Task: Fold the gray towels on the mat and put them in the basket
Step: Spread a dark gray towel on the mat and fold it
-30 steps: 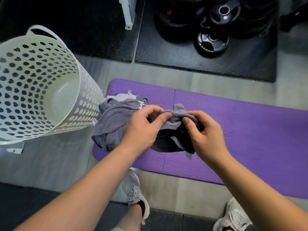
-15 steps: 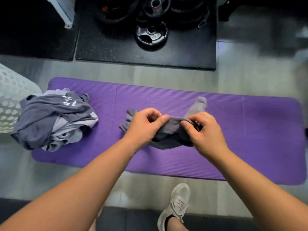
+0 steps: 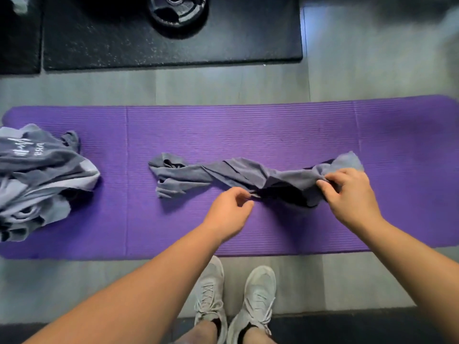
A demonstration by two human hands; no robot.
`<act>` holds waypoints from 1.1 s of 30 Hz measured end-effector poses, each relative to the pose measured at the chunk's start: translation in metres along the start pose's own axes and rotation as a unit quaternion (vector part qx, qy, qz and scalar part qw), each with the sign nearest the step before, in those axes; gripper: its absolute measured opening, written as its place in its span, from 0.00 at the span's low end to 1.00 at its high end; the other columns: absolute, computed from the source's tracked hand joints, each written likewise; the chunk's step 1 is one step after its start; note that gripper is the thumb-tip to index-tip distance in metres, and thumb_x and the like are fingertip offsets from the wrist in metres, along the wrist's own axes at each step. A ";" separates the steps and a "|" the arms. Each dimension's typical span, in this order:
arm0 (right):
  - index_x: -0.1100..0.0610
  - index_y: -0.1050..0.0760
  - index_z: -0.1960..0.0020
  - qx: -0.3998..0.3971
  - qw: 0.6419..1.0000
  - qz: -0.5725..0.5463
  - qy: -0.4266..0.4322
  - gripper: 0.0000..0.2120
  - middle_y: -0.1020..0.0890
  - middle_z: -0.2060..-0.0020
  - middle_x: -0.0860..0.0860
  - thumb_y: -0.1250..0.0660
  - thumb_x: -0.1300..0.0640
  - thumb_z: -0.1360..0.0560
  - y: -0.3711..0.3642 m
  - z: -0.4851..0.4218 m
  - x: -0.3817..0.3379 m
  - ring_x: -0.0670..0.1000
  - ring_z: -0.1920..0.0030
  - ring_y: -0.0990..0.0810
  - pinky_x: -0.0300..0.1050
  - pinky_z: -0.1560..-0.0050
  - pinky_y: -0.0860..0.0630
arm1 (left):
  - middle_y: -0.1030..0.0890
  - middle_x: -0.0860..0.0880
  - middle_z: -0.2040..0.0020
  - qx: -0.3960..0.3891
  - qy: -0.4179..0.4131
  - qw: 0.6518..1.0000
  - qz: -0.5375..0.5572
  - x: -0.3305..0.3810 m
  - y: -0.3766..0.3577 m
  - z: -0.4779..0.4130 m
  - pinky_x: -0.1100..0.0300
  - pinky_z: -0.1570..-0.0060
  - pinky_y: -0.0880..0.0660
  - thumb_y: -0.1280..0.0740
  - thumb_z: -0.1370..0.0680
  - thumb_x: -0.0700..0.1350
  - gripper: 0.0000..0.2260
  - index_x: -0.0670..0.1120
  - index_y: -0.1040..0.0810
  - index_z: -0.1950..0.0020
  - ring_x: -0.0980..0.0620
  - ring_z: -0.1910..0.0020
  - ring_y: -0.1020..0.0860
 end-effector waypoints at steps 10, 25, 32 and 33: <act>0.51 0.17 0.50 -0.098 0.986 -0.046 -0.127 0.07 0.15 0.48 0.54 0.30 0.49 0.24 -0.110 -0.002 0.033 0.59 0.42 0.20 0.54 0.41 0.24 | 0.16 0.50 0.49 0.004 0.030 0.994 -0.103 -0.061 -0.008 -0.054 0.60 0.47 0.26 0.34 0.19 0.46 0.07 0.48 0.19 0.44 0.52 0.50 0.20; 0.51 0.19 0.40 -0.098 0.982 -0.137 -0.082 0.16 0.18 0.46 0.54 0.26 0.47 0.26 -0.147 -0.117 0.228 0.46 0.53 0.20 0.41 0.44 0.27 | 0.29 0.45 0.27 -0.026 -0.159 0.921 -0.354 0.025 -0.186 -0.239 0.49 0.28 0.36 0.44 0.17 0.63 0.27 0.54 0.36 0.21 0.42 0.27 0.32; 0.48 0.22 0.62 -0.133 0.983 -0.123 0.035 0.09 0.23 0.64 0.45 0.28 0.51 0.24 -0.157 -0.149 0.220 0.42 0.64 0.24 0.33 0.62 0.34 | 0.24 0.53 0.53 0.003 -0.127 0.924 -0.361 0.011 -0.196 -0.260 0.50 0.42 0.30 0.34 0.22 0.62 0.11 0.56 0.20 0.50 0.49 0.47 0.24; 0.50 0.22 0.62 -0.116 0.982 -0.148 0.025 0.10 0.22 0.65 0.46 0.28 0.53 0.23 -0.154 -0.156 0.223 0.43 0.65 0.25 0.34 0.64 0.34 | 0.24 0.55 0.59 0.004 -0.131 0.952 -0.278 0.013 -0.197 -0.261 0.53 0.47 0.29 0.31 0.24 0.62 0.12 0.54 0.21 0.56 0.52 0.54 0.24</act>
Point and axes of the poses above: each hand's wrist, its own z-axis away from the middle knuckle, its own y-axis out of the back of the hand, x = y × z, the point moved 3 cm from there along -z, towards the middle knuckle
